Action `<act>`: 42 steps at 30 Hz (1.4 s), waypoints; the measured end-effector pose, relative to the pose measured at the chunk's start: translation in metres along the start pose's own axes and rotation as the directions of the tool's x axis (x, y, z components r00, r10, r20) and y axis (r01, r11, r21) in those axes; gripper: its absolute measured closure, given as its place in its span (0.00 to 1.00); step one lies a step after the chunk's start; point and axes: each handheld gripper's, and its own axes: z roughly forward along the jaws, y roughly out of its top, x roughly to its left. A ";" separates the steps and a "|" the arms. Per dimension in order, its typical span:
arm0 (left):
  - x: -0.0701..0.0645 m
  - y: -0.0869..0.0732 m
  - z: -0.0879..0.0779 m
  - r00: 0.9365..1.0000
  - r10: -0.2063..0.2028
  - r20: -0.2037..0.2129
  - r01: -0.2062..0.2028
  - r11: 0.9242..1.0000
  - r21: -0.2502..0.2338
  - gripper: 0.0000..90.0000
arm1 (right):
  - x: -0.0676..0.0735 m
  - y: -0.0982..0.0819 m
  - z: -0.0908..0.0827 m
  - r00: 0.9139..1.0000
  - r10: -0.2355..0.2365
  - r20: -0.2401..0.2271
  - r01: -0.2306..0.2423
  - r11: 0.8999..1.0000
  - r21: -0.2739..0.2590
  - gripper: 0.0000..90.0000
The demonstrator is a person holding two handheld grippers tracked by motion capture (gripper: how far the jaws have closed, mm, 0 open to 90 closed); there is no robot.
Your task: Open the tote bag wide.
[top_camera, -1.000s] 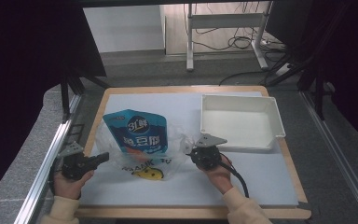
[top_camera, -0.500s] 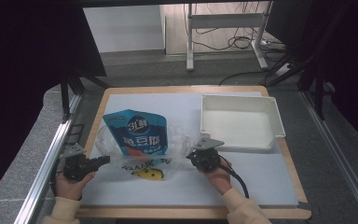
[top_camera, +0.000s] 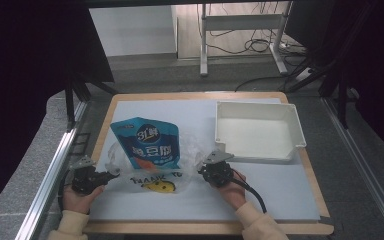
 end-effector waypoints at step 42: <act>-0.005 -0.010 0.031 0.996 0.066 -0.063 -0.058 0.991 0.122 1.00 | 0.005 -0.008 0.007 0.997 -0.064 0.041 0.061 0.996 0.061 0.83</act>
